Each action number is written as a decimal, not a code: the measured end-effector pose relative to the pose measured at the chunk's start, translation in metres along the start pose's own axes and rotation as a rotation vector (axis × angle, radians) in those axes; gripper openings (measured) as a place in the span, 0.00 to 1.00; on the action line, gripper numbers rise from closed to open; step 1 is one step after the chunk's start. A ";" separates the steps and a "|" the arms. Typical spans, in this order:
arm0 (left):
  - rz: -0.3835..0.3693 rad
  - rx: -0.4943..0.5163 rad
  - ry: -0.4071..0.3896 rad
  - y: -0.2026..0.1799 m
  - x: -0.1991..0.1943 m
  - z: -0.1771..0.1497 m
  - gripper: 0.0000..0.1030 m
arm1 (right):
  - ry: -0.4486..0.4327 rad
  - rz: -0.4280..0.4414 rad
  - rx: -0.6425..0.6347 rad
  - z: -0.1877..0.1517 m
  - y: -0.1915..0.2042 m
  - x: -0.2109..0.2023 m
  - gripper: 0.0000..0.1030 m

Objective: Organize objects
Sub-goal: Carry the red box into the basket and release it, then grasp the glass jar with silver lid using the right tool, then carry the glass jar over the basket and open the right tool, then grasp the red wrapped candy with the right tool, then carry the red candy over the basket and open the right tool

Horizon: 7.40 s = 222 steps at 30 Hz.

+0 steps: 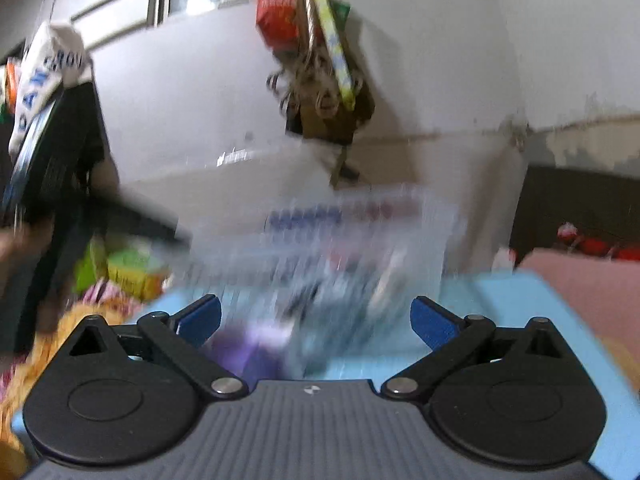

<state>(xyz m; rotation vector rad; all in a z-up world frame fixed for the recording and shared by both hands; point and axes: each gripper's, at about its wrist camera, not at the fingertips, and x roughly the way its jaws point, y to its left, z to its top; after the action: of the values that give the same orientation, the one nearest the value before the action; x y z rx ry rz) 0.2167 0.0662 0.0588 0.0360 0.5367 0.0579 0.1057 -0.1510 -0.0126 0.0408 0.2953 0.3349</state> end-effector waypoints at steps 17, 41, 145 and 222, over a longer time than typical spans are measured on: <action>-0.003 0.008 -0.004 0.004 -0.002 -0.002 0.26 | 0.054 0.144 0.022 -0.067 0.095 -0.004 0.99; -0.019 -0.011 0.000 0.005 0.000 -0.004 0.30 | 0.075 0.097 -0.062 -0.069 0.080 -0.016 0.42; 0.012 0.001 -0.012 0.003 -0.002 -0.004 0.22 | 0.127 0.044 0.089 -0.017 0.000 0.024 1.00; 0.014 0.007 -0.009 0.002 0.000 -0.004 0.24 | 0.017 0.106 -0.112 0.077 0.012 0.012 0.49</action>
<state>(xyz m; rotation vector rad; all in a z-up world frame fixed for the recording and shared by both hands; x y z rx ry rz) 0.2146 0.0686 0.0559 0.0468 0.5275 0.0697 0.1353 -0.1350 0.0591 -0.0569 0.2916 0.4568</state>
